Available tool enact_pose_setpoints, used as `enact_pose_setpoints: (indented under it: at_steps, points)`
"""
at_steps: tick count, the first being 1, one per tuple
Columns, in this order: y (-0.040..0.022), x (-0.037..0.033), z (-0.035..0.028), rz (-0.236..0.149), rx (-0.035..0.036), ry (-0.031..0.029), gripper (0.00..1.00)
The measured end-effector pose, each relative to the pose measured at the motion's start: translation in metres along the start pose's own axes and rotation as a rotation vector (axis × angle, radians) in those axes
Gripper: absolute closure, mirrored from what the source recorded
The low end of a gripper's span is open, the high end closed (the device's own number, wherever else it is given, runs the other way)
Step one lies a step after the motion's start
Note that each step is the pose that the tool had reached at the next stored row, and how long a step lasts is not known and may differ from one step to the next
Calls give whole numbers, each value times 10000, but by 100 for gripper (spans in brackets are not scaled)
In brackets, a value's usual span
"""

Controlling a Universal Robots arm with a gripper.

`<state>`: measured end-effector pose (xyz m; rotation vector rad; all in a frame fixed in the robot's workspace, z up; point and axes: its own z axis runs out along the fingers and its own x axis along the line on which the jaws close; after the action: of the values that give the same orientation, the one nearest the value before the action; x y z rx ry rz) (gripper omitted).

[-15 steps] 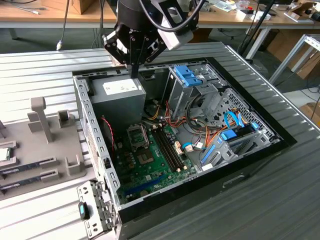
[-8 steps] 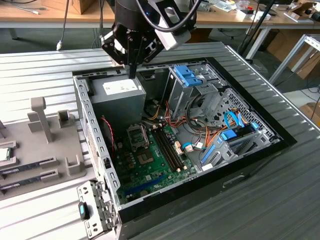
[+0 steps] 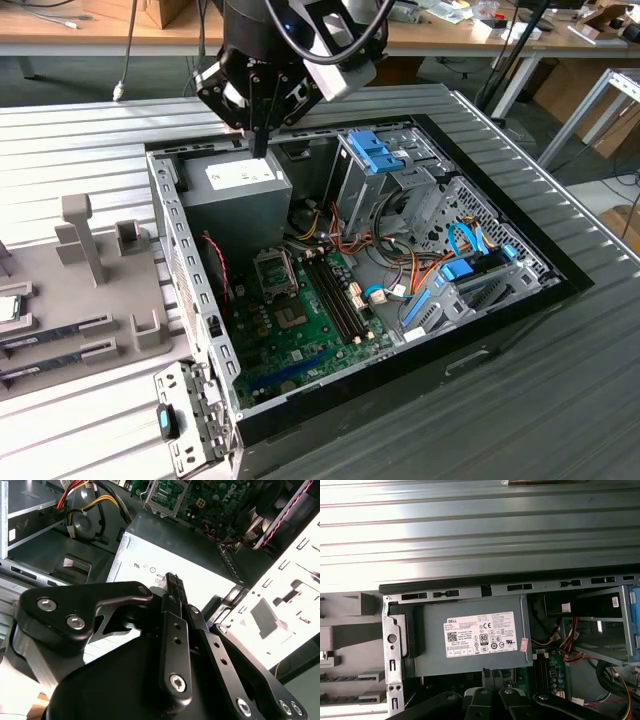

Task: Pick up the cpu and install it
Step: 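Reach for the cpu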

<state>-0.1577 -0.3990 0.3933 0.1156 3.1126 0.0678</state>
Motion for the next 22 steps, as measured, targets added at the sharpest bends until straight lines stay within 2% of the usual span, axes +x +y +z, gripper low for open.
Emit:
enact_pose_setpoints:
  at_steps: [22]
  points:
    - [-10,140,-4,0,1,0,89]
